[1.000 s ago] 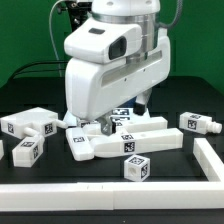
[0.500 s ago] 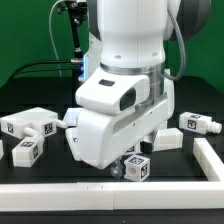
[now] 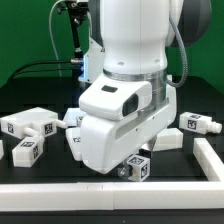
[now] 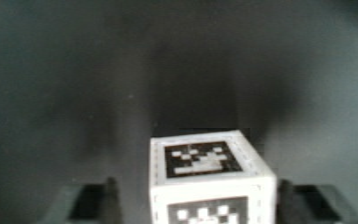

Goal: Assemble chair

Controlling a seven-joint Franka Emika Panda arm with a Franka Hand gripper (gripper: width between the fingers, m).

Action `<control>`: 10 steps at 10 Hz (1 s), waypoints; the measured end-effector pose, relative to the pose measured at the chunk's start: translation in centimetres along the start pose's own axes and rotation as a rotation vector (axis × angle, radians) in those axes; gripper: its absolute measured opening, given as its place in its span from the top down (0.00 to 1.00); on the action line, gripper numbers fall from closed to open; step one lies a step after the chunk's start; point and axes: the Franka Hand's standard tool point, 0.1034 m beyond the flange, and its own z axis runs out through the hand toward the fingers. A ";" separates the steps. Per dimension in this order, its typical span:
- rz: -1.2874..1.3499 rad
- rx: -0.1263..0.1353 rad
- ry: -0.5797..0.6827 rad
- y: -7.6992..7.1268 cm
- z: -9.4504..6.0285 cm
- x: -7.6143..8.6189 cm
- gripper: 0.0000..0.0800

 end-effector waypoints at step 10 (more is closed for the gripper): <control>0.125 -0.030 -0.024 -3.9 -7.9 -8.8 0.64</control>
Offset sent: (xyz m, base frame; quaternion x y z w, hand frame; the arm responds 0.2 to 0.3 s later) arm -0.0747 -0.0370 0.0568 0.0091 -0.0285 0.0345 0.9990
